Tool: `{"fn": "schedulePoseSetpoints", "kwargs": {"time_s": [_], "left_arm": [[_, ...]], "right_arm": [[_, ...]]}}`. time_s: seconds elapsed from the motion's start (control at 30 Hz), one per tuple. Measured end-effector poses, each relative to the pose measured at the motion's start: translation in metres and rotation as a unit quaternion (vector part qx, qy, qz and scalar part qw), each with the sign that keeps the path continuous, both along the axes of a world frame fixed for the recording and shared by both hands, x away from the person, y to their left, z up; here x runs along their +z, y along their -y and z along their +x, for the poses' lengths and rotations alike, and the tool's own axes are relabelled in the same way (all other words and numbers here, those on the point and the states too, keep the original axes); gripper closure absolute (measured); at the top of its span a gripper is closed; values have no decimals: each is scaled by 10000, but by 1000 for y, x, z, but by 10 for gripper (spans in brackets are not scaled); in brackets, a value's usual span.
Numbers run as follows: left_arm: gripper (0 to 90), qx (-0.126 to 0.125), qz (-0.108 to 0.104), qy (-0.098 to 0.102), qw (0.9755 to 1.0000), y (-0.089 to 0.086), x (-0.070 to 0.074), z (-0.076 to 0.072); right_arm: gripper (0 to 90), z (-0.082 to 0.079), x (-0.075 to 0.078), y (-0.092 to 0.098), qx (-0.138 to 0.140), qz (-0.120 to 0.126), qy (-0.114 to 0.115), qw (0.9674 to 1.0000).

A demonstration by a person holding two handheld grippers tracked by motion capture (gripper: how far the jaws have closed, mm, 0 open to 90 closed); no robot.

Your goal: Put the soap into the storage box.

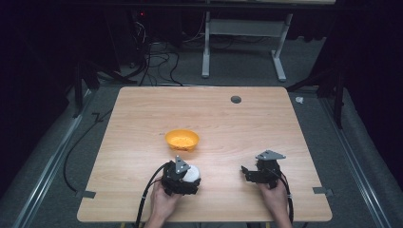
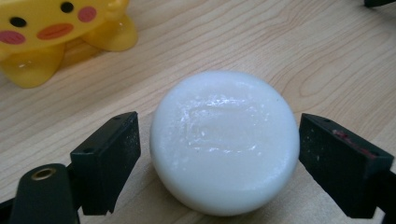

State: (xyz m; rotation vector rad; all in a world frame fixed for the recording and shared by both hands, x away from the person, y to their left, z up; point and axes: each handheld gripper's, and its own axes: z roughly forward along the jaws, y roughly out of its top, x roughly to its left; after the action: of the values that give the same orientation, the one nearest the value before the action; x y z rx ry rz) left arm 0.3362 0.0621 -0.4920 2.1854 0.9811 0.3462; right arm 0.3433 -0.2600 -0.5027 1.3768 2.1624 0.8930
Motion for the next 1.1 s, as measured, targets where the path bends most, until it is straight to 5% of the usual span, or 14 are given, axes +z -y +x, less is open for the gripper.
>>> {"fn": "schedulePoseSetpoints", "kwargs": {"time_s": [0.1,0.63,1.1], "left_arm": [[157,33,9,-141,9999,2,-7,2],[230,47,86,52,9999,4,-7,0],[230,-96,-119,156,9998,-3,8,-1]], "right_arm": [[206,0,0,0,1,0,1,10000],[206,0,0,0,5,2,0,10000],[206,0,0,0,13,9,1,10000]]}}
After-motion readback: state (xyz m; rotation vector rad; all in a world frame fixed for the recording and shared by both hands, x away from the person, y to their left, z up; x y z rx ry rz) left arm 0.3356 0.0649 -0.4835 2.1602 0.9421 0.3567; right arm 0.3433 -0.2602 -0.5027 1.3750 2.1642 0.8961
